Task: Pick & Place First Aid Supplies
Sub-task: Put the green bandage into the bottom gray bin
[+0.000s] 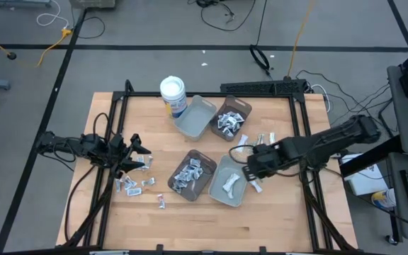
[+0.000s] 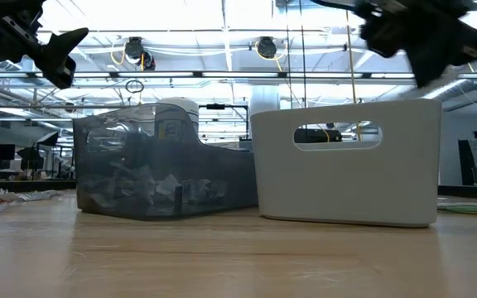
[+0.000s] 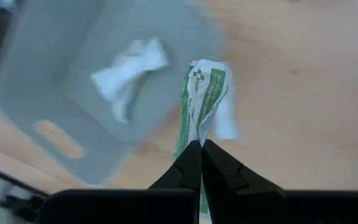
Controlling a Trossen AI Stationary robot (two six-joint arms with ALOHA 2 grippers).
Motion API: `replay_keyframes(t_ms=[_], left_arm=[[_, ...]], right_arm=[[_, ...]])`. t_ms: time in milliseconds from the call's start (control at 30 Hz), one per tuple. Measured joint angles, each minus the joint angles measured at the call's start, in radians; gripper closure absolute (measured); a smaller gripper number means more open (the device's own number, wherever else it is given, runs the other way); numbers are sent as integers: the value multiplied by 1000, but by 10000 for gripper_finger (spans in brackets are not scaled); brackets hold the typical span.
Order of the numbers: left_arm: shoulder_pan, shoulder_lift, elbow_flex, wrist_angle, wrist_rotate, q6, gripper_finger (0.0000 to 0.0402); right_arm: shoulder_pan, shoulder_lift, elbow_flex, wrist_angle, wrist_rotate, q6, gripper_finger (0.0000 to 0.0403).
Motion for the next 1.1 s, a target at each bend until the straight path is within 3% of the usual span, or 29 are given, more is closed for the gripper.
replay_keyframes(t_ms=[367,833,1100], left_arm=[[0,0,0,0,0,-1,135],[0,0,0,0,0,-1,135],[0,0,0,0,0,-1,135]], right_arm=[[0,293,258,30,29,165,403],[-11,499,261,90,39,179,403],[-21,526,261,168,90,135,389]])
